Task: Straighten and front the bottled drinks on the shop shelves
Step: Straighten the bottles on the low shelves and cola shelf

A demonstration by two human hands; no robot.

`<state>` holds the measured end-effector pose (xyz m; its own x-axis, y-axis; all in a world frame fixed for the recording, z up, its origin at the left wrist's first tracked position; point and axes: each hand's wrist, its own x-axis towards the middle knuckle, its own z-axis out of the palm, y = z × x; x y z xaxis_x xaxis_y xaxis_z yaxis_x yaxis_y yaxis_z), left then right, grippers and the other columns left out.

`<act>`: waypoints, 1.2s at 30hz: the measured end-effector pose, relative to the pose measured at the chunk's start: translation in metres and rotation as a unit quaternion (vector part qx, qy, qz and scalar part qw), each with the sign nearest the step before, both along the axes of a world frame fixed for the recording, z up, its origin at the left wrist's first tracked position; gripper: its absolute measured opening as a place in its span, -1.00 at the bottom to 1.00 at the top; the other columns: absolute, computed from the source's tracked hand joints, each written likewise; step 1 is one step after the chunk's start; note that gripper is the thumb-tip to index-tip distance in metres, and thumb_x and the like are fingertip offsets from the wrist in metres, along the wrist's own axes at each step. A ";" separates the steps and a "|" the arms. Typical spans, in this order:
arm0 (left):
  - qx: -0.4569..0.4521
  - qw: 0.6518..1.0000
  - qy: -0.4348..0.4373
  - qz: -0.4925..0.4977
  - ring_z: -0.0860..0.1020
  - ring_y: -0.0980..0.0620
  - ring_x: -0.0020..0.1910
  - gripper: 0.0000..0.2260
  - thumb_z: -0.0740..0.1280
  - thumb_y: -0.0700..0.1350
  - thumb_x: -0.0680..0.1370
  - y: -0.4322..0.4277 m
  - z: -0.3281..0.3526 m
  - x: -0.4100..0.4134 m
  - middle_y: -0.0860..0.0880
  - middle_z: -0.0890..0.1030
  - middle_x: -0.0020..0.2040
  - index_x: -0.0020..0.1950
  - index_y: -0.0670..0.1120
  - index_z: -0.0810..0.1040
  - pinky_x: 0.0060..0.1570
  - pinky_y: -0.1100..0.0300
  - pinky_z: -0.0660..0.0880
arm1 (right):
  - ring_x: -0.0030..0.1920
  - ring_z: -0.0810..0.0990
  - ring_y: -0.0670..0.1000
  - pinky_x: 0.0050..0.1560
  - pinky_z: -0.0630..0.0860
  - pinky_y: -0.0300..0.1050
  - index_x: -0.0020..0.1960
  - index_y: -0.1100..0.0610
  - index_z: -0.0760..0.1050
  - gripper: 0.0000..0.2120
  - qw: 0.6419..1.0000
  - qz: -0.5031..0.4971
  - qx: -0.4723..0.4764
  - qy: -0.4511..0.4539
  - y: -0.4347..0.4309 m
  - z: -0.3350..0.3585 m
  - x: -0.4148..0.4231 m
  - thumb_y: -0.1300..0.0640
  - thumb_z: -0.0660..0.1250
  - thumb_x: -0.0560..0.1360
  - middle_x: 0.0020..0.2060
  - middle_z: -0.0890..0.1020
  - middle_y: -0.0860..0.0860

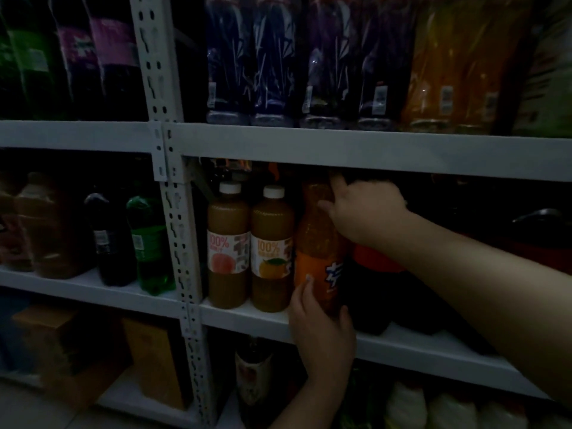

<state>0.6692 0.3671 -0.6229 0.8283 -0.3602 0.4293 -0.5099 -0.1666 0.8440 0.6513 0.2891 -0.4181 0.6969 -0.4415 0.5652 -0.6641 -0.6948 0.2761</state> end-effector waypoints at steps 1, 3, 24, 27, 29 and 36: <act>0.009 1.000 0.010 0.011 0.24 0.03 0.39 -0.27 0.43 0.06 0.43 -0.004 -0.003 -0.003 0.05 0.23 0.42 0.49 0.08 0.13 0.36 0.08 0.29 | 0.00 0.55 0.21 -0.09 0.37 0.07 0.48 -0.01 0.00 -0.41 0.999 0.002 0.039 -0.010 0.000 0.001 0.004 -0.27 -0.02 0.55 0.00 0.57 0.14; 0.041 0.999 0.011 0.028 0.20 -0.04 0.41 -0.20 0.45 0.07 0.41 -0.010 -0.009 -0.005 0.01 0.18 0.45 0.50 0.10 0.05 0.37 -0.01 0.27 | 0.12 0.51 0.22 0.08 0.35 0.13 0.46 -0.03 0.07 -0.42 0.994 0.014 0.103 -0.034 0.001 0.000 0.013 -0.27 0.05 0.53 0.12 0.54 0.15; 0.106 0.988 -0.106 0.035 0.43 -0.18 0.19 -0.01 0.57 0.10 0.26 -0.006 -0.014 0.029 -0.19 0.40 0.31 0.51 -0.13 0.10 0.08 -0.09 0.49 | -0.08 0.51 0.14 -0.19 0.37 -0.08 0.36 -0.01 0.25 -0.42 0.986 0.084 0.124 -0.077 0.010 -0.002 0.019 -0.11 0.30 0.39 -0.11 0.45 0.08; 0.144 0.980 -0.135 0.031 0.48 -0.18 0.14 0.01 0.55 0.16 0.23 0.000 -0.012 0.034 -0.20 0.45 0.28 0.51 -0.18 0.16 0.03 -0.06 0.50 | -0.05 0.52 0.16 -0.20 0.31 -0.08 0.38 -0.05 0.25 -0.41 0.989 0.083 0.083 -0.093 0.007 -0.002 0.017 -0.13 0.33 0.41 -0.03 0.50 0.12; 0.165 0.973 -0.154 0.043 0.51 -0.19 0.09 0.02 0.57 0.16 0.19 0.000 -0.011 0.033 -0.23 0.46 0.25 0.48 -0.24 0.21 0.00 -0.04 0.52 | -0.03 0.52 0.18 -0.18 0.24 -0.01 0.35 -0.05 0.29 -0.43 0.991 0.070 0.044 -0.105 0.009 -0.005 0.018 -0.15 0.33 0.40 -0.05 0.50 0.11; 0.173 0.975 -0.132 0.040 0.41 -0.24 0.23 -0.01 0.57 0.05 0.29 -0.005 -0.006 0.026 -0.28 0.37 0.32 0.52 -0.25 0.10 0.14 -0.10 0.47 | -0.06 0.52 0.19 -0.14 0.25 0.03 0.18 -0.02 0.42 -0.58 0.991 0.013 0.013 -0.134 0.017 -0.009 0.026 -0.20 0.33 0.41 -0.22 0.44 0.08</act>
